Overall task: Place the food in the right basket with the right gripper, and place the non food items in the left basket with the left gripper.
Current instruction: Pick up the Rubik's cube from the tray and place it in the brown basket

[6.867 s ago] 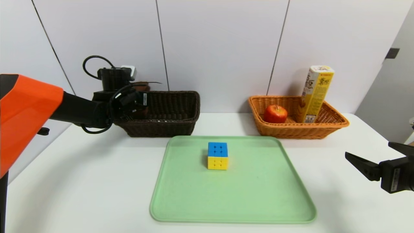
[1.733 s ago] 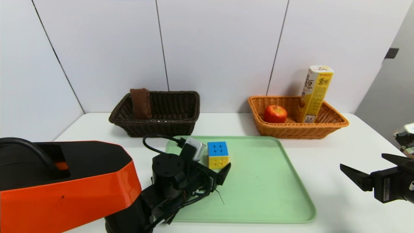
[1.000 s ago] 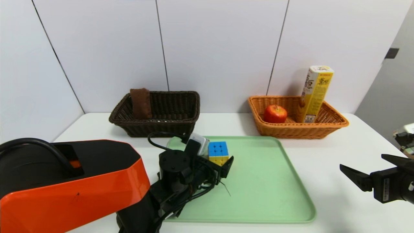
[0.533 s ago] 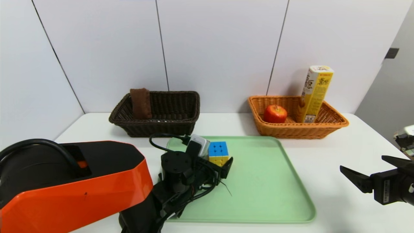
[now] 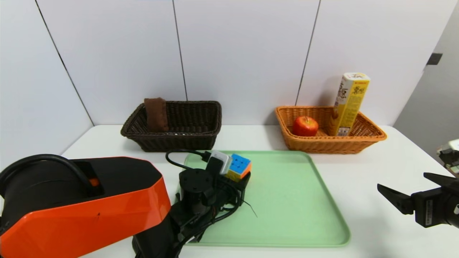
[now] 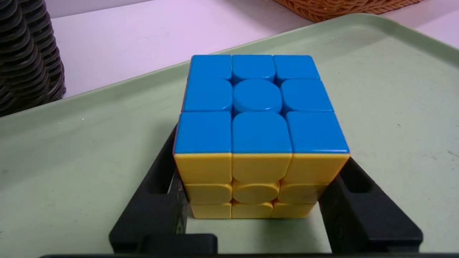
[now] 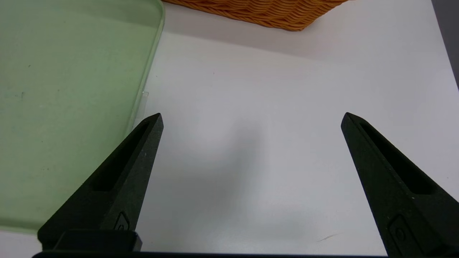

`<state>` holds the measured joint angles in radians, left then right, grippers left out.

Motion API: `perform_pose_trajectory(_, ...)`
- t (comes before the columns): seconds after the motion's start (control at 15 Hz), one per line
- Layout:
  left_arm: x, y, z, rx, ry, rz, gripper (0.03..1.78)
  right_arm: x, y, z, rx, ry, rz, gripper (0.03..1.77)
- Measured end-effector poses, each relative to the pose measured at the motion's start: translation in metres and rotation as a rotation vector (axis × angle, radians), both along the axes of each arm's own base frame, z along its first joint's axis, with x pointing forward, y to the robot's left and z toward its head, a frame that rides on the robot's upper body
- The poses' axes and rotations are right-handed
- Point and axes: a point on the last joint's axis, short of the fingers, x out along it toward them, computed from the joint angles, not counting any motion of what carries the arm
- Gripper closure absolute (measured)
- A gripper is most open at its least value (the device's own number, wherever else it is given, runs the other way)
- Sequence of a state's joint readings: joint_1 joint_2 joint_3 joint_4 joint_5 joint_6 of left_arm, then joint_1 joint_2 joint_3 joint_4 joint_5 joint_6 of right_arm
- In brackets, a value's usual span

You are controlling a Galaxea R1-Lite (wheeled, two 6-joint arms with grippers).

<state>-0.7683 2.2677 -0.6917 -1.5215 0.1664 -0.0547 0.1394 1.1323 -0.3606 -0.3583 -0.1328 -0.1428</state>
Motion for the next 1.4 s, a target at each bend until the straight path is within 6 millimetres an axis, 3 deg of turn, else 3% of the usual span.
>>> perform_pose_trajectory(0.4,-0.001,0.001,0.001,0.001,0.0,0.005,0.83,-0.001,0.0,-0.001,-0.001,0.001,0.0,0.09)
perform_pose_trajectory(0.67,0.0,0.01,0.037,-0.049,-0.088,0.029,0.84,-0.001,0.0,-0.001,0.001,-0.003,0.004,0.09)
perform_pose_trajectory(1.07,0.036,0.096,0.103,-0.059,-0.221,0.163,0.85,-0.001,0.0,0.001,0.003,-0.013,0.007,0.09)
perform_pose_trajectory(1.4,0.063,0.132,0.153,-0.07,-0.273,0.244,0.87,-0.003,0.0,0.002,0.005,-0.022,0.007,0.09)
